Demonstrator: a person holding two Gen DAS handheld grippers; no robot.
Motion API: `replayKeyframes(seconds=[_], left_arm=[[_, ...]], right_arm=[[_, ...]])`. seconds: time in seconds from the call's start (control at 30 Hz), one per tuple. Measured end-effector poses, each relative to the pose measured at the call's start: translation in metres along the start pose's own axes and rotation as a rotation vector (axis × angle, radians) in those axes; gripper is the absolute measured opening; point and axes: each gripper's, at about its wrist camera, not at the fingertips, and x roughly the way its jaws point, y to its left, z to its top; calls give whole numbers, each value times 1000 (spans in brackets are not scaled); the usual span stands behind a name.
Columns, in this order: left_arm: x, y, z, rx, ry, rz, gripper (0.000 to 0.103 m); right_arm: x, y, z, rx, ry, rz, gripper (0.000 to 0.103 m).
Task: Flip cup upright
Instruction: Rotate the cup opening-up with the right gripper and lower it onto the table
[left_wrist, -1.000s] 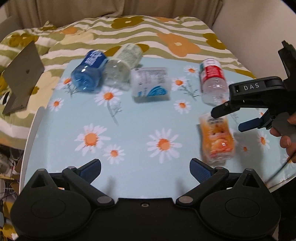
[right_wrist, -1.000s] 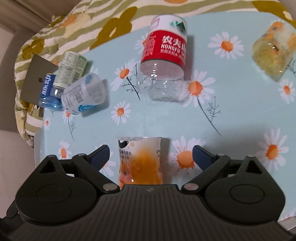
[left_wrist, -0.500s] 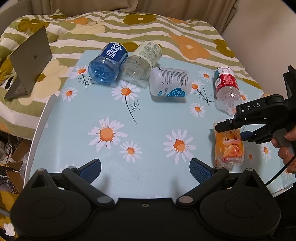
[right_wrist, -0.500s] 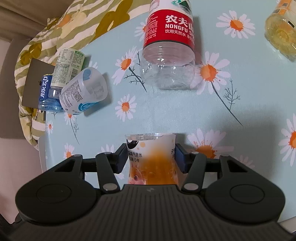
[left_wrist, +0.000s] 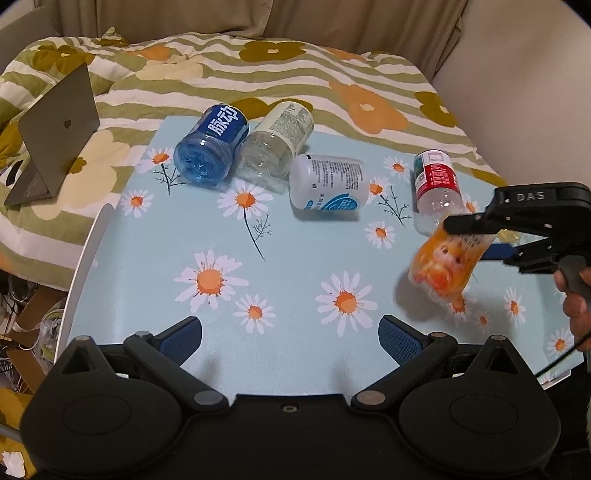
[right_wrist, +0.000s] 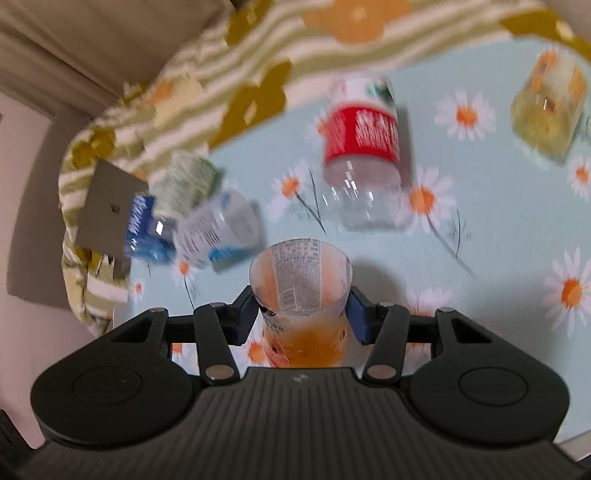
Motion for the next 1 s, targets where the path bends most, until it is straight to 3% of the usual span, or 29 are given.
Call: replayKeyframes(seconds=[0.2,0.5,1.0], left_arm=[[1,5,-3,3,-30,6,103],[5,10,-8,14,-82,33,103],[3,3,-14,53,-93,18,103]], right_arm=[[-6,23,-41,-249,-257,-109,67],[10,20,-95,-403,-444,-119,68],[11,17,-116,-425,-480,-135,70]])
